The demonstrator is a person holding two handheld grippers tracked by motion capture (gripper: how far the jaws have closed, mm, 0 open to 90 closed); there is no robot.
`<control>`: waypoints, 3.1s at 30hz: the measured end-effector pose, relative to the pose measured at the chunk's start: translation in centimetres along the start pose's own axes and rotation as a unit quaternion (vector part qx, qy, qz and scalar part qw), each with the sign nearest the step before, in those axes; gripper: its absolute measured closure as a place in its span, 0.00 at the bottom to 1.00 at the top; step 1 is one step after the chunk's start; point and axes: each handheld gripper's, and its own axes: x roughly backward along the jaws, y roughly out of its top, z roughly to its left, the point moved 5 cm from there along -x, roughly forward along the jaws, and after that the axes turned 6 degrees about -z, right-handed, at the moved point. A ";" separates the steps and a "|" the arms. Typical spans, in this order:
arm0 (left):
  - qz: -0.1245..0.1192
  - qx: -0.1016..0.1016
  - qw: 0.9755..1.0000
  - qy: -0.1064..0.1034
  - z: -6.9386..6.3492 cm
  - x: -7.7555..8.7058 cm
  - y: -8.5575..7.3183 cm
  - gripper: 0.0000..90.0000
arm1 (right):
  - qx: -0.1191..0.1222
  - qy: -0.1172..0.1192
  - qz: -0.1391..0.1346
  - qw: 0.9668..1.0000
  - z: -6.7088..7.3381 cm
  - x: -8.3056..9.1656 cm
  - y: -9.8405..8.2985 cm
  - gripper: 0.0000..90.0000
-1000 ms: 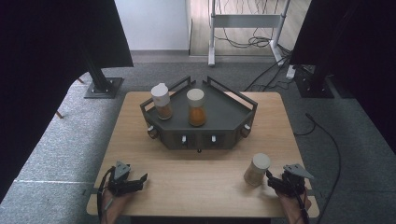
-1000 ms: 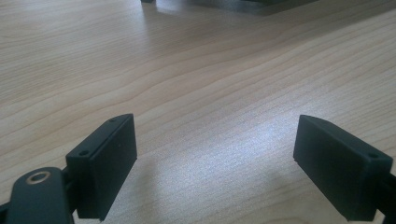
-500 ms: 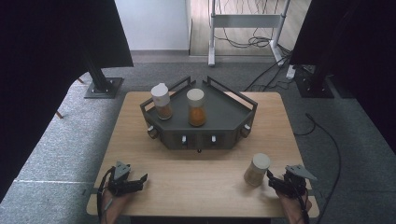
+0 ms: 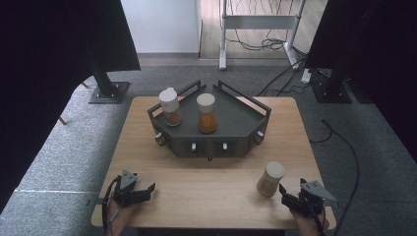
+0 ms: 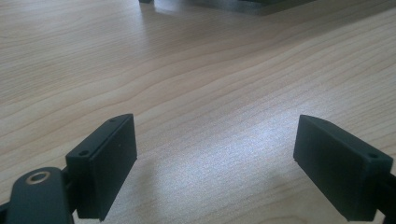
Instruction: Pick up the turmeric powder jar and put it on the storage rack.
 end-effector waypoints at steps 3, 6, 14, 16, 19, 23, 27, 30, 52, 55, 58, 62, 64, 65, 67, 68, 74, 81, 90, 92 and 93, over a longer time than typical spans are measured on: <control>0.000 0.000 1.000 0.000 0.0 0.0 0.0 0.14 | 0.007 0.012 -0.001 1.000 0.4 0.4 -0.1 0.19; 0.000 -0.001 1.000 0.000 0.0 0.0 0.0 0.14 | 0.018 0.023 -0.002 1.000 0.8 0.7 0.0 0.19; 0.002 0.000 1.000 0.000 0.0 0.0 0.0 0.14 | 0.042 0.056 -0.009 0.998 1.7 0.6 0.4 0.18; 0.001 0.000 1.000 0.000 0.0 0.0 0.0 0.14 | 0.043 0.059 -0.010 0.997 1.8 0.4 0.6 0.17; 0.001 0.000 1.000 0.000 0.0 0.0 0.0 0.14 | 0.046 0.061 -0.014 0.997 2.1 0.1 1.0 0.17; 0.000 0.001 1.000 -0.001 0.0 0.0 0.0 0.14 | 0.050 0.060 -0.017 0.997 2.5 -0.5 1.5 0.18; -0.001 0.003 1.000 -0.004 0.2 0.0 0.0 0.14 | 0.050 0.056 -0.021 0.997 2.9 -1.2 1.9 0.18; -0.001 0.002 1.000 -0.005 0.2 0.0 0.0 0.14 | 0.046 0.050 -0.025 0.997 3.0 -1.6 2.0 0.18; 0.001 0.002 1.000 -0.007 0.2 0.0 0.0 0.14 | 0.055 0.038 -0.067 0.996 4.1 -1.9 3.1 0.36; 0.001 0.001 1.000 -0.008 0.2 0.0 0.0 0.14 | 0.050 0.035 -0.066 0.996 4.2 -1.9 3.1 0.37; 0.002 0.001 1.000 -0.008 0.2 0.0 0.0 0.14 | 0.047 0.029 -0.062 0.997 4.4 -1.8 3.3 0.37; 0.002 0.000 1.000 -0.009 0.2 -0.1 0.1 0.14 | 0.045 0.028 -0.057 0.997 4.4 -1.8 3.5 0.37; 0.002 0.001 1.000 -0.009 0.2 -0.1 0.0 0.14 | 0.045 0.029 -0.055 0.997 4.4 -1.8 3.6 0.37; 0.002 0.001 1.000 -0.009 0.2 -0.1 0.0 0.14 | 0.045 0.029 -0.054 0.997 4.4 -1.8 3.7 0.37; 0.002 0.000 1.000 -0.009 0.2 -0.1 0.0 0.14 | 0.043 0.030 -0.054 0.997 4.4 -1.8 3.7 0.37; 0.002 0.000 1.000 -0.009 0.2 -0.1 0.1 0.14 | 0.043 0.030 -0.055 0.997 4.4 -1.7 3.7 0.37; 0.003 -0.001 1.000 -0.010 0.2 -0.1 0.1 0.14 | 0.045 0.033 -0.056 0.997 4.6 -1.6 4.3 0.37; 0.004 -0.002 1.000 -0.011 0.2 -0.1 0.1 0.14 | 0.052 0.039 -0.055 0.996 5.0 -1.9 5.3 0.37; 0.004 -0.005 1.000 -0.010 0.2 -0.1 0.1 0.14 | 0.055 0.050 -0.052 0.996 5.3 -2.3 6.6 0.37; 0.004 -0.005 1.000 -0.010 0.2 -0.1 0.1 0.14 | 0.056 0.051 -0.052 0.996 5.3 -2.4 6.9 0.37; 0.004 -0.004 1.000 -0.010 0.2 -0.1 0.1 0.14 | 0.057 0.052 -0.053 0.996 5.3 -2.4 7.0 0.37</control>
